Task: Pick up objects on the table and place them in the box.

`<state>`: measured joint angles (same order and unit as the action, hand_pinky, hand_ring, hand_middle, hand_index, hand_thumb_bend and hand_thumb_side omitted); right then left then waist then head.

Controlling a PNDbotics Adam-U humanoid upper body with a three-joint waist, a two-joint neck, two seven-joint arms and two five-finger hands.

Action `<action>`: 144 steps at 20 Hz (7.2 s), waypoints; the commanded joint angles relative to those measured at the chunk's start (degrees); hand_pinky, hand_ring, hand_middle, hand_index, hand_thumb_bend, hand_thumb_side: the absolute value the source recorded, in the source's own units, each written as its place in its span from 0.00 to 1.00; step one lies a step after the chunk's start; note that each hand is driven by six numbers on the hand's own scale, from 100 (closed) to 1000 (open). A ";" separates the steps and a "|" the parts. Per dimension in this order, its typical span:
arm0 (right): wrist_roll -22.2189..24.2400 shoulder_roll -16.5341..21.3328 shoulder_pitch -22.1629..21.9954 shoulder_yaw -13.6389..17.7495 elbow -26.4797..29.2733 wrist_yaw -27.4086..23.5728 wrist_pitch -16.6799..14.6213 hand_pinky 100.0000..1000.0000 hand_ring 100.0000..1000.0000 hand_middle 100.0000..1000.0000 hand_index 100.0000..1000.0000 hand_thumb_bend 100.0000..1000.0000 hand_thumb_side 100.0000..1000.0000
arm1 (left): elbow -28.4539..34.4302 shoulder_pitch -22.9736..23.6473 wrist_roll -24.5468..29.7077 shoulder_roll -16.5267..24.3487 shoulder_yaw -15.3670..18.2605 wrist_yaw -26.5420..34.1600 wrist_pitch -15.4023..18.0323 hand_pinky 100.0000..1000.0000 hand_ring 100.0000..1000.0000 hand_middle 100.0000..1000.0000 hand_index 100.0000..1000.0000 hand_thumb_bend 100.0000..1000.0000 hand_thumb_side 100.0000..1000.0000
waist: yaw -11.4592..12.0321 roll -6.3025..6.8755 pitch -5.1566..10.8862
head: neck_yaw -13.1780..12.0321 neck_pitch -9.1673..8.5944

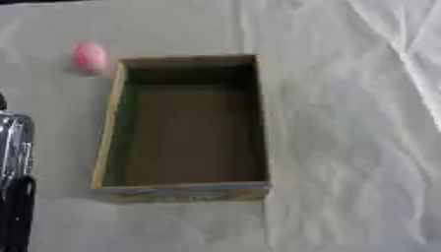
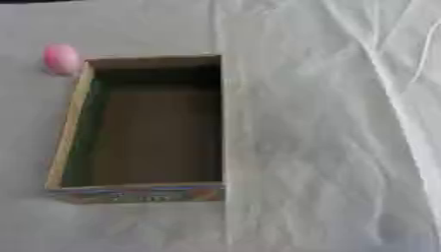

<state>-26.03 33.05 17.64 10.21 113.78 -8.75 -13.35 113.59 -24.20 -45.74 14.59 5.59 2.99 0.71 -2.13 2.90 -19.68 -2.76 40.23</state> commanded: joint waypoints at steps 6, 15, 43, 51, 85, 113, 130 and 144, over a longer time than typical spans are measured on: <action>0.03 1.28 0.54 0.49 0.81 -0.32 -0.06 0.57 0.71 0.71 0.84 0.00 1.00 | 1.00 -1.72 0.73 4.52 0.75 -2.81 -1.75 0.48 0.50 0.51 0.71 0.00 0.97 | -0.03 -0.07 1.60 | 0.17 0.26; 0.37 1.58 0.56 0.11 0.81 -0.64 -0.02 0.57 0.71 0.71 0.84 0.00 1.00 | -2.96 -11.31 10.45 15.38 -2.33 -12.51 -9.86 0.50 0.53 0.55 0.74 0.00 0.84 | -0.55 0.19 2.26 | 0.02 0.80; 1.97 2.35 1.40 -1.08 0.81 -0.22 -0.38 0.57 0.71 0.70 0.84 0.00 1.00 | -43.83 -35.14 58.89 20.07 -9.76 -51.37 -0.83 0.62 0.71 0.74 0.91 0.00 0.70 | -1.84 0.26 0.26 | -0.05 -0.90; 2.23 2.35 1.47 -1.20 0.81 0.00 -0.31 0.57 0.71 0.70 0.84 0.00 1.00 | -47.30 -36.84 69.22 20.44 -9.45 -57.10 1.53 0.65 0.75 0.77 0.96 0.23 0.79 | -2.12 0.40 -0.28 | 0.32 -1.63; 2.29 2.01 1.07 -1.05 0.81 0.15 0.52 0.57 0.71 0.70 0.85 0.00 1.00 | -49.70 -34.80 94.25 24.92 -9.34 -64.11 4.47 0.73 0.83 0.83 1.00 0.52 0.62 | -1.83 0.45 -0.41 | 0.57 -1.47; 3.01 1.34 1.40 -1.15 0.81 0.09 0.36 0.57 0.71 0.70 0.85 0.00 1.00 | -55.45 -33.98 86.95 21.92 -10.40 -79.71 3.50 0.59 0.73 0.73 1.00 0.22 0.50 | -2.75 0.00 -1.54 | -0.35 -2.08; 3.12 1.30 1.26 -1.16 0.81 -0.02 0.47 0.57 0.71 0.70 0.85 0.00 1.00 | -54.83 -34.98 90.19 21.89 -9.98 -78.80 3.61 0.47 0.63 0.67 0.82 0.37 0.67 | -2.66 0.13 -1.48 | -0.40 -2.12; 3.01 1.21 1.28 -1.05 0.81 -0.35 0.57 0.58 0.71 0.70 0.85 0.00 1.00 | -54.07 -35.14 89.14 21.66 -9.96 -77.11 3.22 0.37 0.54 0.61 0.66 0.00 0.33 | -2.61 0.16 -1.22 | -0.35 -2.31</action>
<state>-23.05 33.17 18.58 8.75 113.78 -8.97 -12.75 58.59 -58.01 43.42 35.19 -4.85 -74.54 4.05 -4.79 3.22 -22.38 -3.06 38.62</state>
